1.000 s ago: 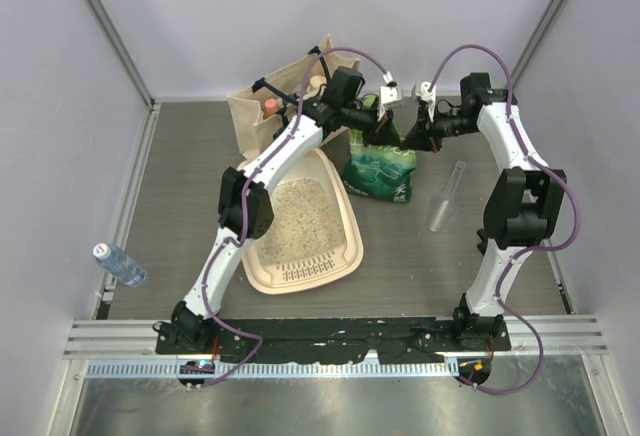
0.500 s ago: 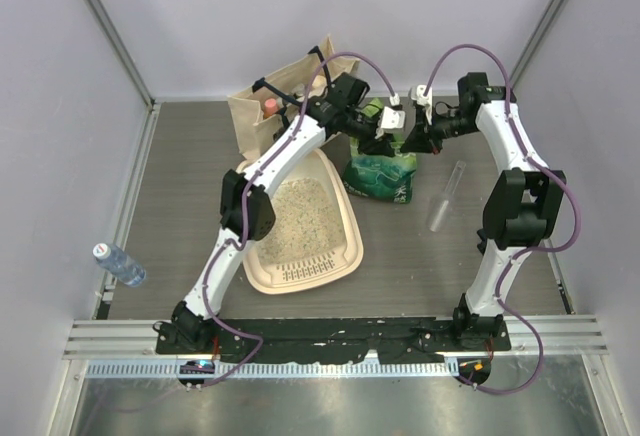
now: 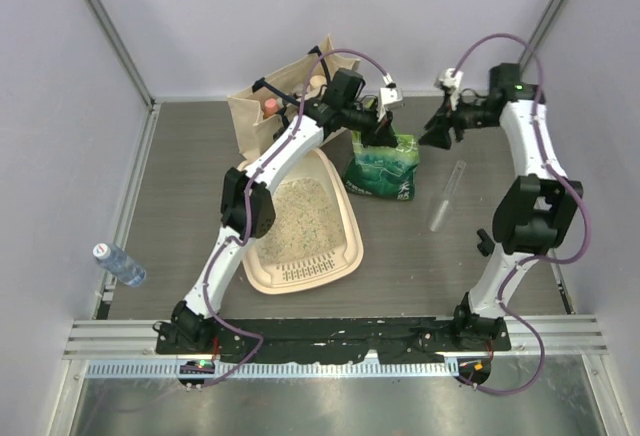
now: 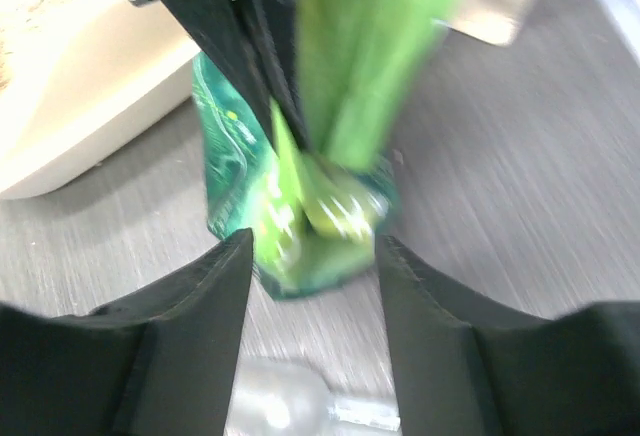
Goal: Fill the litter box with clean litter
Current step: Close the cat litter bag at the center of the board, then pick up the clamp at the center of the board.
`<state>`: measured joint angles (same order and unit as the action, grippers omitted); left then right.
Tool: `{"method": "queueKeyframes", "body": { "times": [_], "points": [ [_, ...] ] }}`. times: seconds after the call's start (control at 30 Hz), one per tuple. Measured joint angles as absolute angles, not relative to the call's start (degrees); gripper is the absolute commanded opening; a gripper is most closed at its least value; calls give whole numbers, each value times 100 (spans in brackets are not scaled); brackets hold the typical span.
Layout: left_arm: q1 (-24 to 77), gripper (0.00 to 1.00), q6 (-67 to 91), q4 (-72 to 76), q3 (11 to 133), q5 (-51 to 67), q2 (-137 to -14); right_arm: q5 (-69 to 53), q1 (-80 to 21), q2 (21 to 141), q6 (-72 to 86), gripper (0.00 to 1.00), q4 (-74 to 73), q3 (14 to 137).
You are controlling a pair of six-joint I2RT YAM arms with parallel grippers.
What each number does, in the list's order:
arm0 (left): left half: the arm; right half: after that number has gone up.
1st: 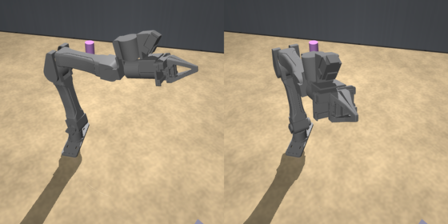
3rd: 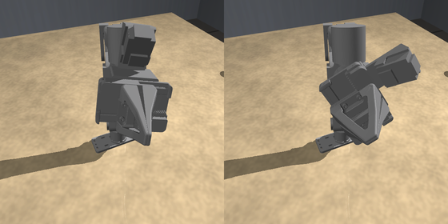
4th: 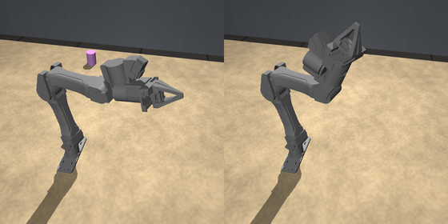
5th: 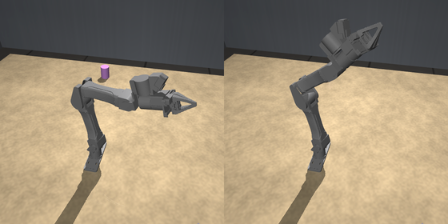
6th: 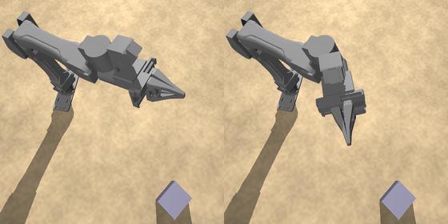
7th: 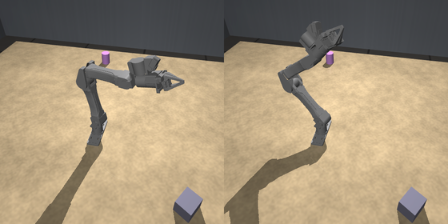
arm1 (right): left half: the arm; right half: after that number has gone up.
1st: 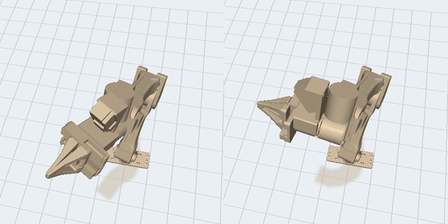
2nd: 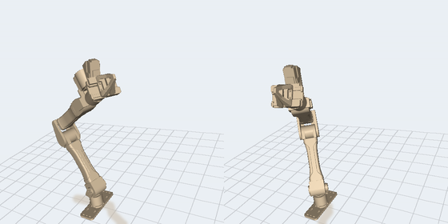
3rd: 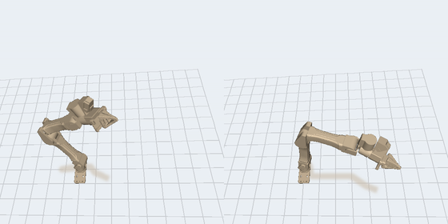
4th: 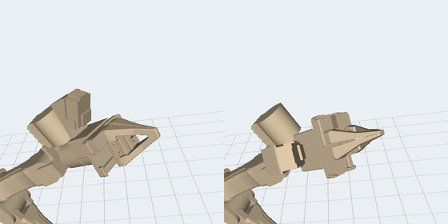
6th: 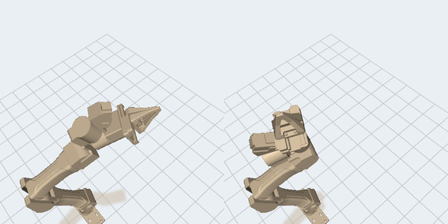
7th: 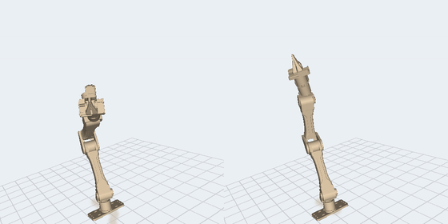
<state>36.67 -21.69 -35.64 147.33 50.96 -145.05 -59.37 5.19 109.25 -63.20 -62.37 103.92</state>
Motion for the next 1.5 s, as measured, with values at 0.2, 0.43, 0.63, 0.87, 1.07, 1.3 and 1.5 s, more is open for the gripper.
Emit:
{"method": "queueKeyframes", "body": {
  "times": [0.2, 0.43, 0.63, 0.87, 1.07, 1.3, 1.5],
  "points": [
    [3645, 0, -1712, -3157, 14346, 5135, -14383, -5214, 1918, 9498, -5612, 65, -5741, 9749],
    [3642, 0, -1518, -3033, 14243, 5133, -14352, -3765, 2637, 7277, -5468, 66, -5848, 7183],
    [3704, 0, -1559, -3004, 14136, 4958, -14271, -2823, 3212, 7111, -5601, 66, -6217, 5743],
    [3826, 0, -1872, -2961, 14027, 4587, -14173, -2001, 3216, 7109, -5793, 66, -5806, 5454],
    [3861, 0, -1994, -2934, 13920, 4324, -14086, -1417, 3118, 6897, -6152, 64, -5349, 4932],
    [3872, 0, -2018, -2934, 13837, 4169, -14018, -961, 2626, 6348, -6278, 64, -4893, 3997],
    [3905, 0, -2206, -2991, 13758, 4014, -13939, -626, 2112, 5758, -6082, 63, -4265, 3542]
  ]
}}
